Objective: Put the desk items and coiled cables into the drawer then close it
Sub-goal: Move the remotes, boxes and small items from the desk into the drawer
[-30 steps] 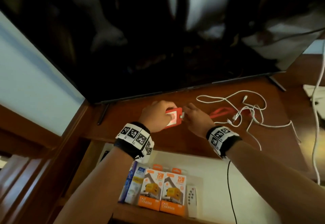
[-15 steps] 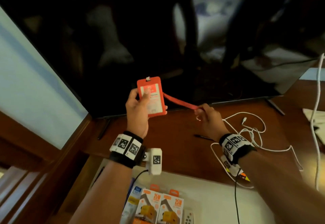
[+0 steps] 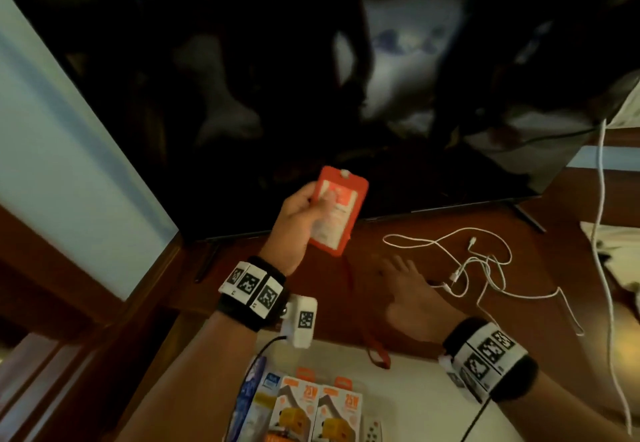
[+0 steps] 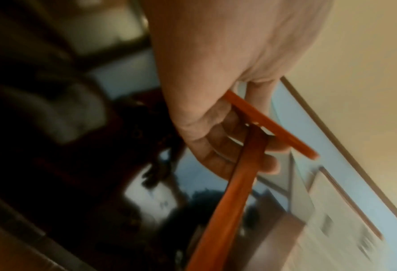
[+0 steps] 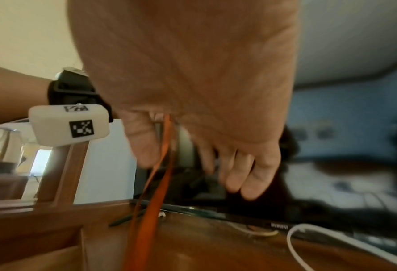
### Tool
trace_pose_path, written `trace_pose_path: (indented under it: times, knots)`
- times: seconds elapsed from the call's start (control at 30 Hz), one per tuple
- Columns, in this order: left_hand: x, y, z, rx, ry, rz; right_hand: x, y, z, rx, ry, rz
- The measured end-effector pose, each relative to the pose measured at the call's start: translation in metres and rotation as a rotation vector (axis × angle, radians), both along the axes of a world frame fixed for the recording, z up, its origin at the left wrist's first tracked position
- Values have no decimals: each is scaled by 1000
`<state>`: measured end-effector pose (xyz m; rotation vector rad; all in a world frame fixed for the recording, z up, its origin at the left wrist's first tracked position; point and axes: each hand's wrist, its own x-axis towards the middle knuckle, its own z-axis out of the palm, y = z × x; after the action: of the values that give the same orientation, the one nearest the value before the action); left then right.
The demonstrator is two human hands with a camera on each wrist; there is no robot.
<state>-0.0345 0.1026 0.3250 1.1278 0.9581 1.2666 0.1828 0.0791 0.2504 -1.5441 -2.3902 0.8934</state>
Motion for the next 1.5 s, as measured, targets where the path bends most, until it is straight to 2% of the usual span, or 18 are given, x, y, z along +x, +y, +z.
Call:
trace_pose_path:
  times: [0.1,0.17,0.23,0.37,0.5,0.57,0.63,0.7,0.77,0.83,0.9,1.0,1.07,1.13,1.23,1.37,1.43,1.5]
  knots:
    - [14,-19,-7,32,233,-196,-7,-15,-1,-250,827,-151]
    - [23,-23,-14,49,327,-199,-12,-21,6,-303,1003,-136]
    - [26,-21,-17,75,433,-144,-18,-27,13,-236,974,-111]
    - [15,-14,-16,168,623,-27,-18,-34,9,-131,838,-217]
    - [6,-11,-13,220,960,70,-13,-44,4,77,450,-119]
    - [6,-13,-13,228,1171,-57,-12,-48,7,194,301,-65]
    - [6,-16,-14,203,1279,-254,-10,-50,15,288,208,-68]
    - [4,-22,-14,194,1297,-401,-7,-54,25,360,145,-57]
    - [3,-28,-14,221,1297,-493,-5,-55,29,405,176,-60]
    - [1,-37,-14,231,1246,-577,-3,-52,27,393,373,-150]
    - [0,-45,-14,214,1104,-623,0,-46,24,331,581,-284]
    - [-3,-57,-10,202,789,-538,4,-44,8,249,652,-331]
    - [-4,-61,-7,253,624,-388,4,-48,-3,263,566,-279]
    - [-1,-59,-3,303,590,-219,-1,-58,-8,304,379,-198]
    - [7,-48,-7,340,712,-64,-15,-74,0,351,103,-13]
    - [12,-32,-20,495,1117,27,-18,-75,6,340,-7,90]
    - [8,-26,-21,504,1298,-4,-14,-72,12,376,-19,119]
    - [5,-24,-22,441,1369,-132,-9,-69,20,440,21,92]
